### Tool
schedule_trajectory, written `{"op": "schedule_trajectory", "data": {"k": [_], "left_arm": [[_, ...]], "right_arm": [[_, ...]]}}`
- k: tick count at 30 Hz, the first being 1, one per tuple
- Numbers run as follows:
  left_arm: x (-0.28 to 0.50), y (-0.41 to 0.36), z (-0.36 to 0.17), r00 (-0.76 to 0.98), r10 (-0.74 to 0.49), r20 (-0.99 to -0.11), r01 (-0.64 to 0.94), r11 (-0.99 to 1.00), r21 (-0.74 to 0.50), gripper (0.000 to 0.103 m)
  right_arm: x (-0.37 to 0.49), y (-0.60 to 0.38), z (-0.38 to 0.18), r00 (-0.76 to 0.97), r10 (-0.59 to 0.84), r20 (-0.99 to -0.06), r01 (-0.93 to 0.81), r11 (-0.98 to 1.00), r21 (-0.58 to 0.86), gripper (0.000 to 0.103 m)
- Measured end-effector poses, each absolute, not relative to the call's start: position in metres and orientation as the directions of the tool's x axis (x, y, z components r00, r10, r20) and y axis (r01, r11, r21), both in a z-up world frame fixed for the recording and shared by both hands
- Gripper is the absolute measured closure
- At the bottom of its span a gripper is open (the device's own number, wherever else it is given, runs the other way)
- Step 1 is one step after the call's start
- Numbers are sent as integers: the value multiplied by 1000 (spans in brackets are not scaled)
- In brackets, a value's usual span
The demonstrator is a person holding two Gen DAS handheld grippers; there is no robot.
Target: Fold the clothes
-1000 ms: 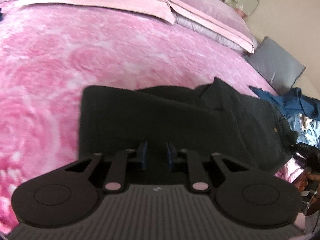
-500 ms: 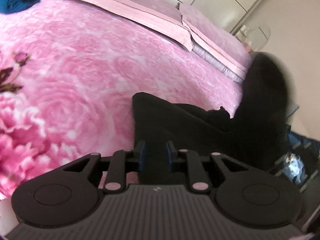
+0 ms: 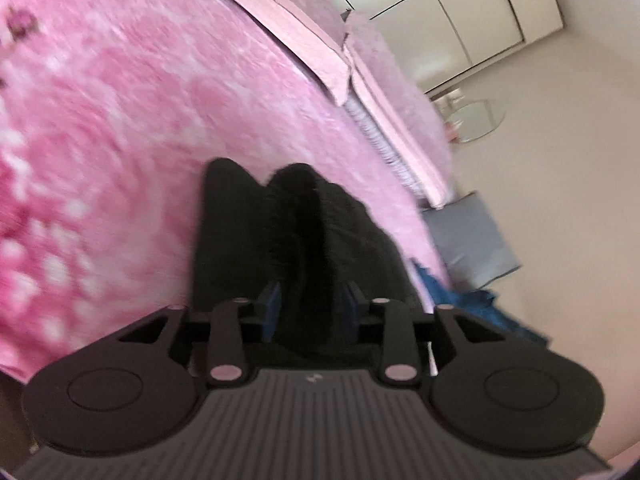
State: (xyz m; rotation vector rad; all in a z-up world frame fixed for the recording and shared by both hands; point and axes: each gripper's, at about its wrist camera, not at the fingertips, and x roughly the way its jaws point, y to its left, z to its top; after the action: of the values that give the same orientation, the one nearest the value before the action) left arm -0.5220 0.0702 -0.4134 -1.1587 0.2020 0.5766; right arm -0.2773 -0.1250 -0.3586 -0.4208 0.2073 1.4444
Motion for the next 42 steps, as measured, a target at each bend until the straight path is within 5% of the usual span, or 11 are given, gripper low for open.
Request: {"op": "schedule_trajectory", "data": {"k": [8, 13, 16, 20, 23, 26, 28, 34, 38, 42], "left_arm": [[-484, 94, -435, 822, 242, -516, -569, 298, -767, 44], [-481, 108, -441, 833, 196, -518, -553, 279, -785, 43], [-478, 118, -446, 843, 167, -512, -538, 259, -802, 42], [-475, 125, -445, 854, 152, -497, -519, 280, -807, 74], [-476, 122, -435, 865, 171, -473, -502, 334, -798, 83], [-487, 114, -418, 872, 218, -437, -489, 377, -787, 90], [-499, 110, -402, 878, 262, -400, -476, 403, -782, 95], [-524, 105, -412, 825, 317, -468, -559, 338, -757, 94], [-536, 108, -446, 819, 325, -473, -549, 201, -811, 82], [-536, 108, -435, 824, 319, -468, -546, 225, -807, 64]], "right_arm": [[-161, -123, -395, 81, 848, -524, -672, 435, 600, 43], [-120, -129, -415, -36, 872, -488, -352, 446, 823, 43], [-114, -127, -416, -36, 862, -505, -351, 462, 815, 43], [-109, -131, -411, -27, 855, -518, -376, 471, 798, 43], [-109, -128, -412, -15, 845, -534, -420, 479, 770, 44], [-114, -119, -407, -27, 841, -540, -494, 459, 739, 68], [-122, -108, -401, -38, 827, -560, -552, 450, 702, 70], [-164, -74, -390, -2, 773, -634, -770, 403, 495, 70], [-181, -59, -395, 49, 744, -667, -853, 379, 360, 70], [-175, -65, -396, 23, 762, -647, -837, 368, 404, 70]]}}
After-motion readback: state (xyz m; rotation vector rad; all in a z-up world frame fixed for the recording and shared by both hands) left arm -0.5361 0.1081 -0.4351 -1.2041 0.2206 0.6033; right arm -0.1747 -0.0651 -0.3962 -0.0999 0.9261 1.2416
